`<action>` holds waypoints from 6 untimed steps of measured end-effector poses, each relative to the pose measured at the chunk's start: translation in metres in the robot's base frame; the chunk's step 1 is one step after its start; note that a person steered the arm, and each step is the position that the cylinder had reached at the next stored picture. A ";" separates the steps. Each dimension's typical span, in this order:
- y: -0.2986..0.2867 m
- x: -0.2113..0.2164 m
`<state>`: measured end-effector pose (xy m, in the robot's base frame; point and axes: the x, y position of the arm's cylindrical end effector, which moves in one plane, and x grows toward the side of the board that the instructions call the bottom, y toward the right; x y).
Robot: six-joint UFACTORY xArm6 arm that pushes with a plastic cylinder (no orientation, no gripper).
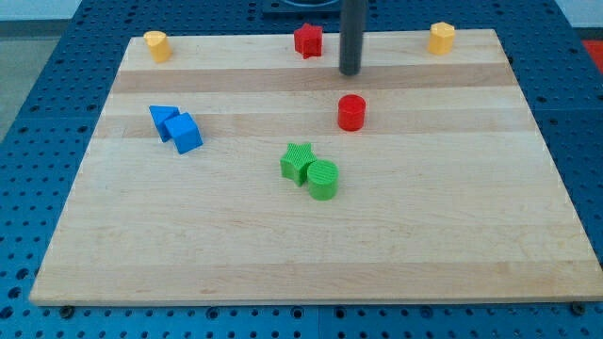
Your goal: Slide the red circle diagonally to the top left of the green star
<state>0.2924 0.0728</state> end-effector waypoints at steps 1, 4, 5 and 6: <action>0.033 0.035; -0.001 0.084; -0.038 0.084; -0.070 0.066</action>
